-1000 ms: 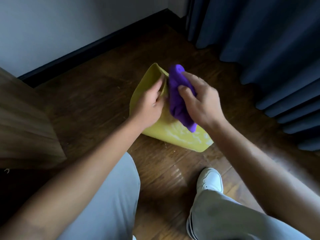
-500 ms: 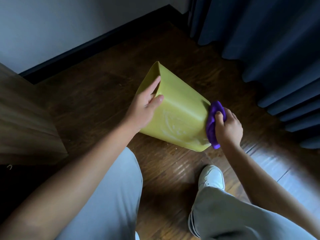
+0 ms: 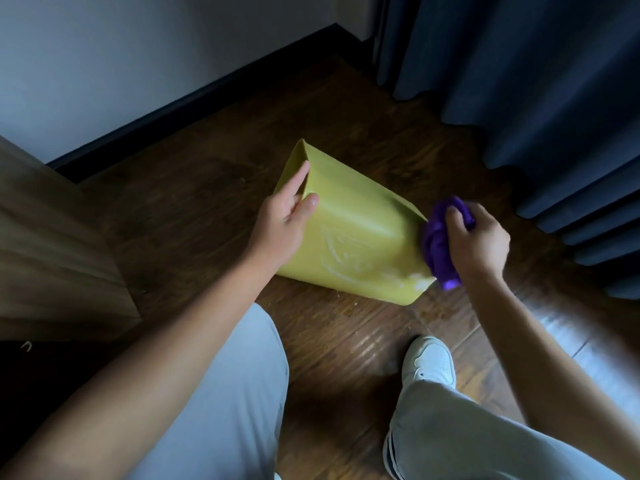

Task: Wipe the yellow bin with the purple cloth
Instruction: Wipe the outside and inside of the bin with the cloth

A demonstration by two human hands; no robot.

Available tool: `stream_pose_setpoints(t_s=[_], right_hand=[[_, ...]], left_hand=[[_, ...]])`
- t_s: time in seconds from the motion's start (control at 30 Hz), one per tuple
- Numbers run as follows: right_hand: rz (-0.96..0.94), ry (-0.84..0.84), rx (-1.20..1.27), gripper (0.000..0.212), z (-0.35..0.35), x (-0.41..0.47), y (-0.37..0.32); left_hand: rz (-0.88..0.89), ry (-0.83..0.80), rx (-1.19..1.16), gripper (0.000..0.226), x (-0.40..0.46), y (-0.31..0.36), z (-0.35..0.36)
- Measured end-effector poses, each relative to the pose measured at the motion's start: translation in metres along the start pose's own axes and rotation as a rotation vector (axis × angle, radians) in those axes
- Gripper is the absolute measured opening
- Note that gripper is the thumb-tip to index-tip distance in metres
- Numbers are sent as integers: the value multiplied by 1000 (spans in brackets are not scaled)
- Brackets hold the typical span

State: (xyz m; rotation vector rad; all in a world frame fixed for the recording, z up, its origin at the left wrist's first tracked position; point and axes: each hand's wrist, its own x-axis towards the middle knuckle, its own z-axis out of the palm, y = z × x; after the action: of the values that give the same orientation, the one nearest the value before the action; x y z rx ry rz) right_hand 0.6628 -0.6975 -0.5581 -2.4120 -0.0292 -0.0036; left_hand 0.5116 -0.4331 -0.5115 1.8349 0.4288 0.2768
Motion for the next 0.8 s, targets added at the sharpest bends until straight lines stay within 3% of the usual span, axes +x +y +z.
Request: stream_pose_setpoints(t_s=[0.17, 0.27, 0.53, 0.63, 0.7, 0.8], right_hand=[[-525, -88, 26, 42, 11, -25, -72], [-597, -106, -71, 46, 27, -40, -68], [-224, -22, -253, 46, 20, -24, 10], [13, -41, -309, 41, 7, -14, 29], [141, -22, -278, 42, -4, -9, 34], [167, 42, -179, 41, -18, -2, 34]], left_hand=[[23, 51, 27, 53, -1, 6, 8], [1, 54, 20, 53, -1, 8, 4], [-58, 84, -41, 52, 5, -6, -9], [-53, 88, -14, 53, 11, -3, -8], [-48, 83, 9, 56, 18, 1, -10], [-50, 78, 74, 49, 31, 25, -9]])
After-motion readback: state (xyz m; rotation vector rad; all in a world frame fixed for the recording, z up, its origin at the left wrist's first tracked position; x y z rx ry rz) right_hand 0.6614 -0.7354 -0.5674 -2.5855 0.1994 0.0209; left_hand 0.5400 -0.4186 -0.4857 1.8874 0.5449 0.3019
